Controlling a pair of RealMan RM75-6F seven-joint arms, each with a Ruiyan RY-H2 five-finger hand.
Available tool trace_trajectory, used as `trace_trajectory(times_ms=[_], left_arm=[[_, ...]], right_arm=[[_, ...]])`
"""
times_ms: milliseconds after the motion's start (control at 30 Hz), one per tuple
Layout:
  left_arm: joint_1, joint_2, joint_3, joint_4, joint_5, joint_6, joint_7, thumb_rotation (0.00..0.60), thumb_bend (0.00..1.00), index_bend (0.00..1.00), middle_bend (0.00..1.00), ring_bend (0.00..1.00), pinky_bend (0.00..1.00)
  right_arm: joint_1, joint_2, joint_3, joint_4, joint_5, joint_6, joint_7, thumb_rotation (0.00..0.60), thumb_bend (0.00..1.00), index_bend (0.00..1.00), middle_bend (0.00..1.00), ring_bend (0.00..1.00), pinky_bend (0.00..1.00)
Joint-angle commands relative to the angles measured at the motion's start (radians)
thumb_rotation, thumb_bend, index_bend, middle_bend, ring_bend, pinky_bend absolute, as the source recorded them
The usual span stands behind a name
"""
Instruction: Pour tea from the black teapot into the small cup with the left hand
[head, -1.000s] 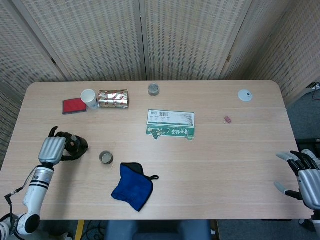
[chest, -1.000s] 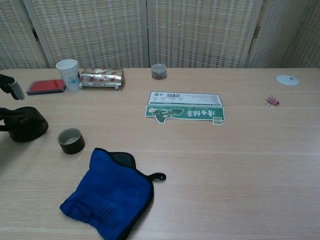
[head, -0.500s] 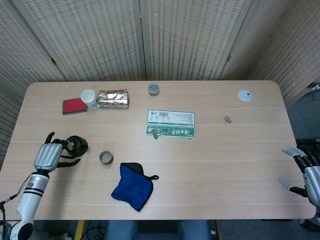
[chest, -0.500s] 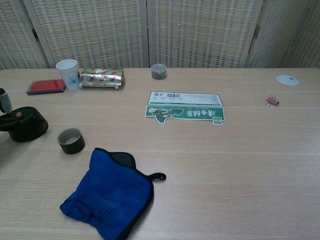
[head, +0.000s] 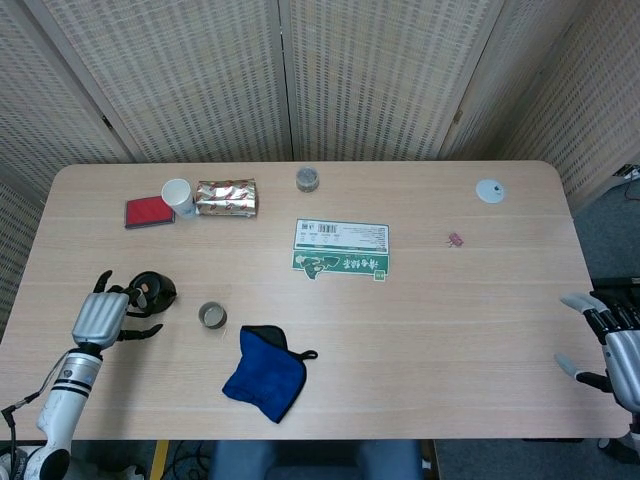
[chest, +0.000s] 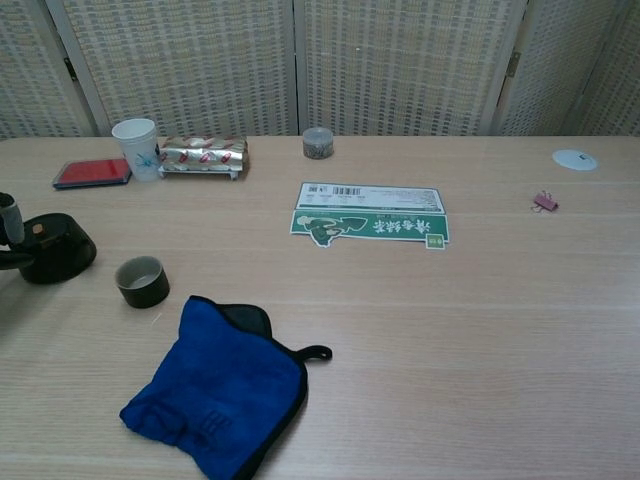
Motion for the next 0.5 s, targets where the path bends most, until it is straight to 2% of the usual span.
trace_trajectory(times_ms=[33,500], left_arm=[[0.001,-0.007,0.002,0.005,-0.002,-0.002,0.009,0.291,0.17,0.46,0.44,0.34,0.00],[0.005,-0.025,0.008,0.023,0.007,-0.004,0.045,0.293,0.17,0.47,0.45,0.34,0.00]], right_arm=[[0.001,-0.003,-0.002,0.002,-0.001,-0.004,0.001,0.600,0.12,0.24,0.24,0.15,0.18],[0.003,-0.011,-0.004,0.012,0.002,-0.011,0.007,0.600,0.12,0.24,0.24,0.15,0.18]])
